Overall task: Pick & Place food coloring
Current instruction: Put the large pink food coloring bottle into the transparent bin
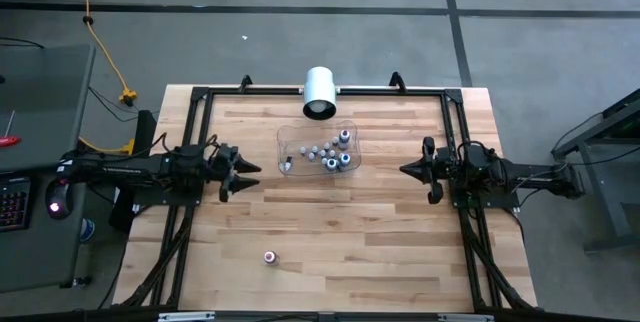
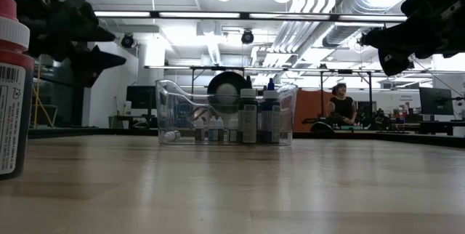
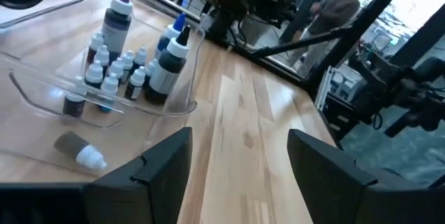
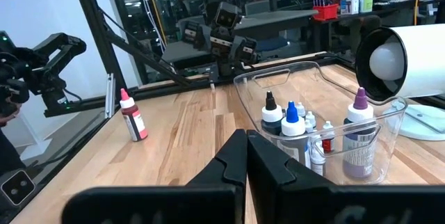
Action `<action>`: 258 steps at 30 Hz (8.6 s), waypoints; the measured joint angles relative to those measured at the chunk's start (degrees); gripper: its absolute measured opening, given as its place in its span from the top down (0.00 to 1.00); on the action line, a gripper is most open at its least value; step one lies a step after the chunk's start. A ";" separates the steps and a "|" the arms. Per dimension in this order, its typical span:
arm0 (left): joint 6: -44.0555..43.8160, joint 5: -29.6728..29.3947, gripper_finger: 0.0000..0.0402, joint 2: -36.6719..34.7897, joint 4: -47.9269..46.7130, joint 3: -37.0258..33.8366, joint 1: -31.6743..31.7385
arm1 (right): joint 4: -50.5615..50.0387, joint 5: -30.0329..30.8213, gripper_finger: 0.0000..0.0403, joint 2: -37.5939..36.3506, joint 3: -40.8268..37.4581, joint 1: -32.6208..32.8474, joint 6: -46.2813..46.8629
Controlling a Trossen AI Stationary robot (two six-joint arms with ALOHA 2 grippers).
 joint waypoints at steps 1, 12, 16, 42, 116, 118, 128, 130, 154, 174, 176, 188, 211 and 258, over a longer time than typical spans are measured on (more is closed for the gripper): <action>0.00 0.02 0.42 0.06 -0.05 0.00 0.00 | 0.00 -0.02 1.00 0.00 0.00 0.00 0.00; 6.69 7.87 0.42 0.11 -5.63 4.98 0.00 | 0.00 -0.02 1.00 0.00 0.00 0.00 0.01; 11.77 5.92 0.42 0.30 -13.60 12.37 -0.02 | 0.00 -0.02 1.00 0.00 0.00 0.00 0.00; 14.59 3.26 0.42 39.88 -79.04 69.98 -12.67 | 0.00 -0.02 1.00 0.00 0.00 0.00 0.01; -27.10 -8.72 0.42 85.71 -70.34 84.28 -39.58 | 0.28 -0.07 1.00 0.36 -0.02 -0.02 0.00; -25.91 -8.28 0.42 86.23 -70.11 84.28 -39.18 | 0.28 -0.07 1.00 0.37 -0.02 -0.02 0.00; -19.08 -6.99 0.42 87.66 -69.04 84.21 -38.21 | 0.39 -0.04 1.00 0.39 -0.02 -0.01 0.00; -18.13 -6.91 0.42 87.64 -68.91 84.21 -38.23 | 0.39 -0.05 1.00 0.39 -0.02 0.00 0.00; 3.33 -8.11 0.42 87.64 -68.64 83.28 -38.21 | 0.44 -0.04 1.00 0.42 -0.02 -0.02 0.00; 10.49 -6.97 0.52 87.62 -65.39 81.59 -38.23 | 0.46 -0.04 1.00 0.42 -0.02 0.00 0.00; 10.49 -6.95 0.57 87.62 -65.37 81.59 -38.23 | 0.44 -0.04 1.00 0.42 0.00 -0.02 0.00; 10.49 -5.76 0.70 87.55 -65.31 81.59 -38.23 | 0.44 -0.04 1.00 0.42 -0.02 0.00 0.00; 10.25 -5.75 0.78 87.49 -65.49 81.66 -38.23 | 0.44 -0.04 1.00 0.42 -0.02 -0.02 0.00; 22.83 -21.94 0.78 87.27 -97.41 127.92 -17.75 | 0.46 -0.02 1.00 0.42 -0.02 -0.02 0.00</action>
